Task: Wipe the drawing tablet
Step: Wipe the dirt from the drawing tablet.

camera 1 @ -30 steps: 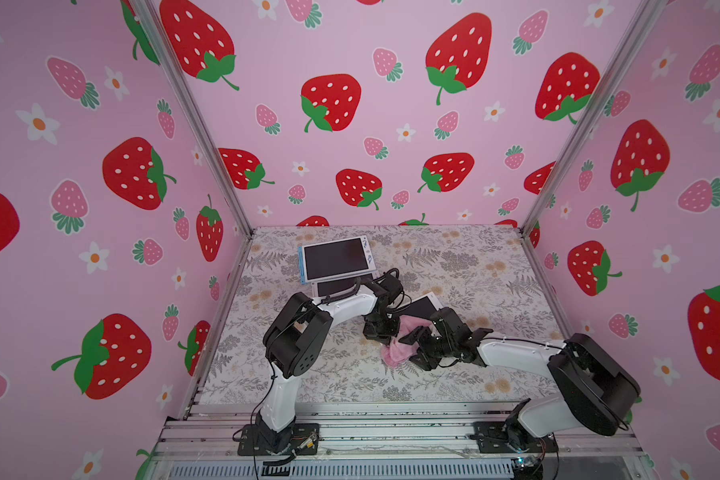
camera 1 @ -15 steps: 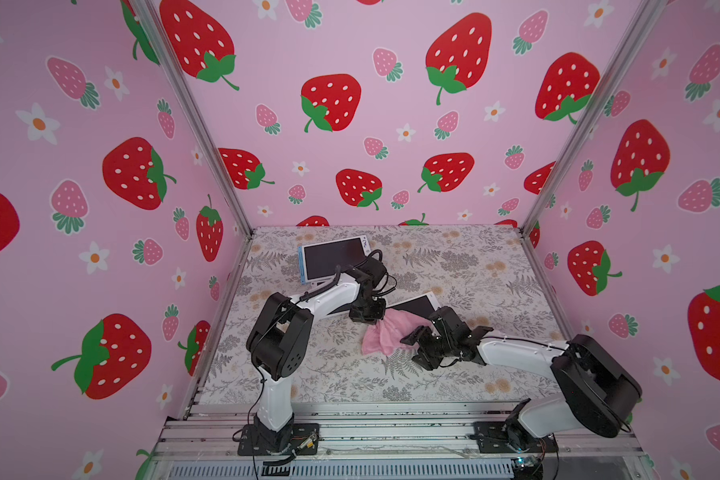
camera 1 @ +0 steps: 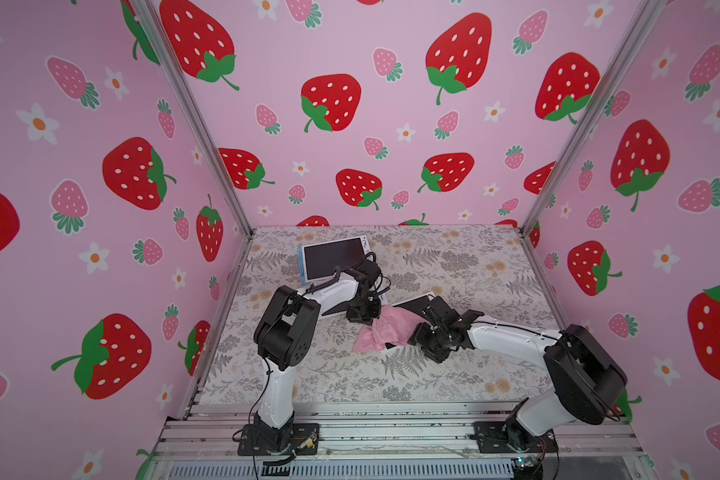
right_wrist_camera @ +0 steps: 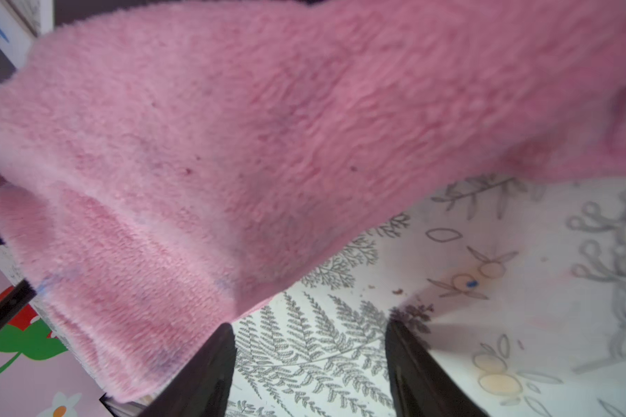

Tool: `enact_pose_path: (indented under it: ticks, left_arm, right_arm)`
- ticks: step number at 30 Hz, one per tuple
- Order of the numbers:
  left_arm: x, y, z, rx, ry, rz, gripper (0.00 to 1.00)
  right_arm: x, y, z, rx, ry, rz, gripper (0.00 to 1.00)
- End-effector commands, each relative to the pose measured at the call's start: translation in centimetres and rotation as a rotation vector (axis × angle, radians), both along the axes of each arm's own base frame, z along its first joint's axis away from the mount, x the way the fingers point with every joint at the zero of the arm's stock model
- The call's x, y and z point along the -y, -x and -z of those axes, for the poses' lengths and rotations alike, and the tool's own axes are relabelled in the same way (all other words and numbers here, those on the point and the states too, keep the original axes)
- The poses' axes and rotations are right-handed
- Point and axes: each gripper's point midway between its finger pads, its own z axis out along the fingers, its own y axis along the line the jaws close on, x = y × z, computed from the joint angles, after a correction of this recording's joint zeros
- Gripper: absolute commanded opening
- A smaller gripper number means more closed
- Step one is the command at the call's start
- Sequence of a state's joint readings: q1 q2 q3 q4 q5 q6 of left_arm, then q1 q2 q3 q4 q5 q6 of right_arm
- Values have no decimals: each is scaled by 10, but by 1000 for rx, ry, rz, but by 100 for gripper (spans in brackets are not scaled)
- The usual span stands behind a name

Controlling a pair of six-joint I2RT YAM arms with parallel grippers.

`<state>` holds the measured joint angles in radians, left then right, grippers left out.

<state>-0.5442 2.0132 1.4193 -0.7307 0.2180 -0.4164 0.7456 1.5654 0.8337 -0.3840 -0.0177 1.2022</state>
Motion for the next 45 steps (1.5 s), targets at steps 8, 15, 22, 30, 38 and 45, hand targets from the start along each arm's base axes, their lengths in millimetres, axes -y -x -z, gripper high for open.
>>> enact_pose_path:
  ticks: [8, 15, 22, 30, 38, 45]
  left_arm:
    - [12, 45, 28, -80, -82, 73, 1]
    - [26, 57, 26, -96, -77, 97, 0]
    - [39, 73, 38, -137, -70, 127, 0]
    - [135, 77, -36, -83, 404, 143, 0]
    - [139, 45, -109, 1, 597, 64, 15]
    - [96, 28, -100, 1, 497, -4, 35]
  right_arm:
    - [-14, 6, 36, -103, 5, -33, 57]
    - [-21, 9, 50, -139, -42, -7, 56]
    - [-17, 14, 48, -141, -54, 14, 56]
    - [3, 30, 35, -119, -98, 86, 53]
    - [24, 24, -27, 44, -71, 47, 21]
    - [58, 24, -35, 77, 30, 73, 0]
